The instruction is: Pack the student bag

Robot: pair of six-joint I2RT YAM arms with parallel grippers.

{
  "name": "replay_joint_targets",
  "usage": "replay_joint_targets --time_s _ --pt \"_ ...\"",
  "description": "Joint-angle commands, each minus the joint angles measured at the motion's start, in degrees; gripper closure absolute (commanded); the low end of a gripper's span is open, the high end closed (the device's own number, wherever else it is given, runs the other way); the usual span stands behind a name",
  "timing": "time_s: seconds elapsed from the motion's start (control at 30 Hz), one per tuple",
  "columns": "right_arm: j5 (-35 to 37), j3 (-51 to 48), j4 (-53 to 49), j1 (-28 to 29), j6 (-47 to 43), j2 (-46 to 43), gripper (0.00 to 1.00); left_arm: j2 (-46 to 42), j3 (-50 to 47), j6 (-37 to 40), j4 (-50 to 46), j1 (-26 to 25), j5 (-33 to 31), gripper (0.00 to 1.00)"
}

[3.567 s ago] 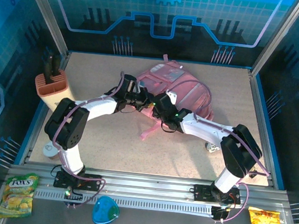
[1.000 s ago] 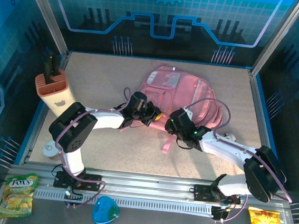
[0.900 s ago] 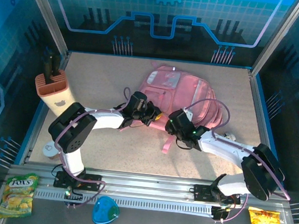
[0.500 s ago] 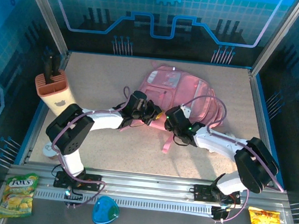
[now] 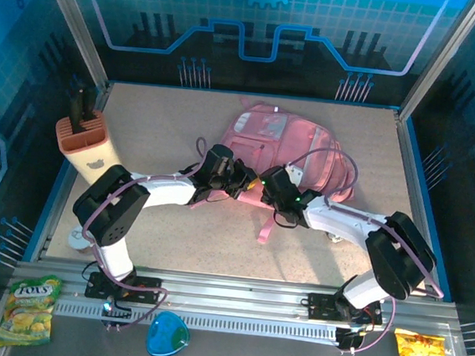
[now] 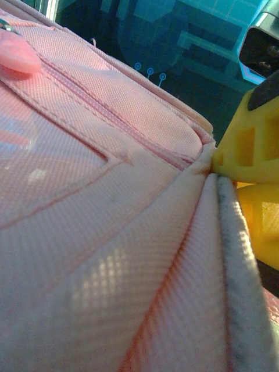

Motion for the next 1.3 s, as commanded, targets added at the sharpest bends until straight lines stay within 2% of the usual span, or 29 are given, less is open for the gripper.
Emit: replay_joint_targets --time_s 0.0,0.1,0.2,0.47,0.7,0.8,1.03,1.27 --pt "4.45 3.43 -2.65 -0.72 1.29 1.32 0.85 -2.29 0.83 0.69 1.34 -0.52 -0.99 1.0" --pt "5.6 3.56 -5.48 -0.69 1.87 0.95 0.93 -2.28 0.96 1.57 0.63 -0.17 -1.37 1.0" --pt "6.75 2.67 -9.55 -0.86 1.81 -1.14 0.97 -2.14 1.05 2.59 -0.08 1.13 -1.61 1.0" --pt "9.37 -6.31 -16.1 -3.17 -0.4 -11.26 0.98 -2.01 0.88 4.9 -1.1 6.48 -0.92 1.0" --pt "4.36 -8.18 -13.98 -9.11 -8.25 -13.47 0.99 -1.7 1.14 6.1 -1.74 7.89 0.46 1.0" --pt "-0.09 -6.8 -11.3 -9.66 -13.74 -12.56 0.96 -1.52 1.4 6.25 -1.96 7.98 1.08 1.0" --pt "-4.17 -5.75 -10.84 -10.14 -15.56 -10.27 0.75 -1.49 1.76 6.45 -2.09 7.99 1.6 1.0" --pt "-7.54 -5.94 -8.65 -10.85 -16.62 -8.31 0.74 -1.58 2.11 6.82 -2.6 8.16 1.87 1.0"
